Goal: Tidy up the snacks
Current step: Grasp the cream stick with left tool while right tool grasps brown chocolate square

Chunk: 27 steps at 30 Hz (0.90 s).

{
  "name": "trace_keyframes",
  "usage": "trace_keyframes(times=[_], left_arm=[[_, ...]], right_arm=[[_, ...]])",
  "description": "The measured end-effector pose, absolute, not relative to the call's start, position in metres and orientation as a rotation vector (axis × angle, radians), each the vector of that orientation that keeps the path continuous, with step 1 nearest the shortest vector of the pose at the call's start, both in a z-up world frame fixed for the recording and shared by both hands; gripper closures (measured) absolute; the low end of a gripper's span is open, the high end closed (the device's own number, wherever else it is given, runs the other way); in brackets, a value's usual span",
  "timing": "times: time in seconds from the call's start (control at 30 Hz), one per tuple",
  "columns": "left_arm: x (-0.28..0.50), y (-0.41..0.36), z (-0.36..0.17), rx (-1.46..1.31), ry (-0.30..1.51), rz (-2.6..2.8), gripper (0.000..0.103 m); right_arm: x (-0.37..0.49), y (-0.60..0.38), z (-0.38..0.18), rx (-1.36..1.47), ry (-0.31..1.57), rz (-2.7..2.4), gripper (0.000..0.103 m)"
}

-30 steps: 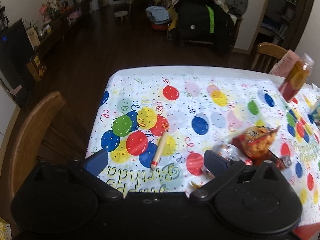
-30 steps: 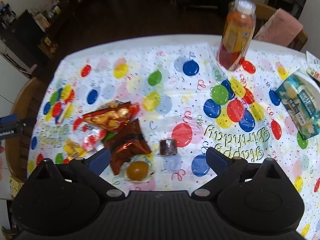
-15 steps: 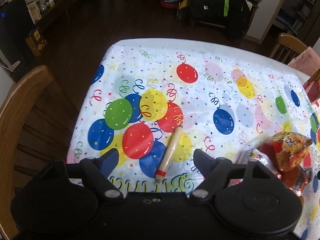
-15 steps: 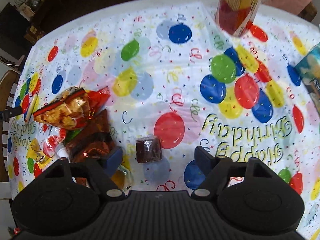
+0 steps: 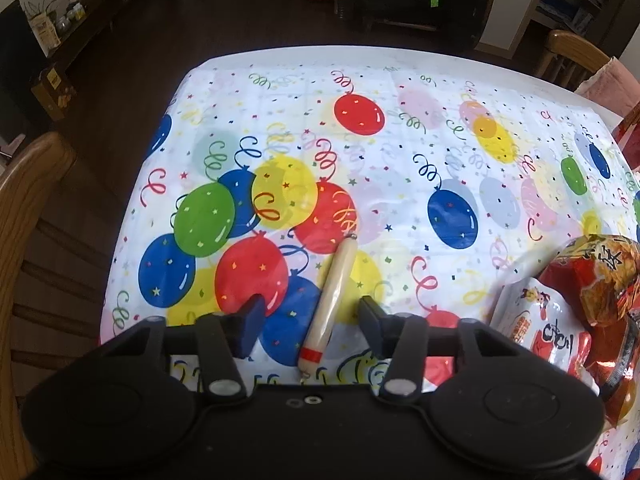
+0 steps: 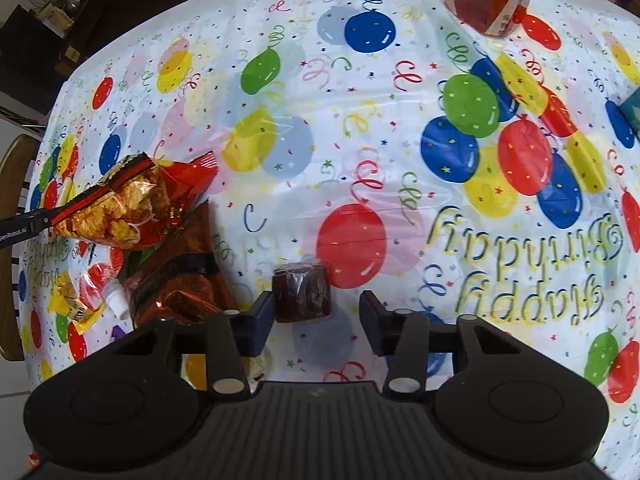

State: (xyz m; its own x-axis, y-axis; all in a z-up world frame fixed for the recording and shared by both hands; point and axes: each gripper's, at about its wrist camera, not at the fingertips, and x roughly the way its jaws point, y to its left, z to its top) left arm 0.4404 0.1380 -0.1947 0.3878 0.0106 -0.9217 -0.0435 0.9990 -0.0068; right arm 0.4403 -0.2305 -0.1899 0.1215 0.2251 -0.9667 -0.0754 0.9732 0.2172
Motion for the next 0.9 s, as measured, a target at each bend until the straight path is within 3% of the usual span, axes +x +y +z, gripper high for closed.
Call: trace_keyframes(times=[0.2, 0.3, 0.9], left_arm=[[0.438, 0.134, -0.193, -0.019, 1.168, 0.014, 0.080], [0.437, 0.135, -0.193, -0.026, 1.168, 0.008, 0.091], [0.405, 0.140, -0.158, -0.081, 1.197, 0.042, 0.094]], right_arm=[[0.439, -0.219, -0.188, 0.101, 1.418, 0.240, 0.072], [0.438, -0.217, -0.187, 0.090, 1.414, 0.236, 0.073], [0.401, -0.236, -0.135, 0.131, 1.349, 0.233, 0.073]])
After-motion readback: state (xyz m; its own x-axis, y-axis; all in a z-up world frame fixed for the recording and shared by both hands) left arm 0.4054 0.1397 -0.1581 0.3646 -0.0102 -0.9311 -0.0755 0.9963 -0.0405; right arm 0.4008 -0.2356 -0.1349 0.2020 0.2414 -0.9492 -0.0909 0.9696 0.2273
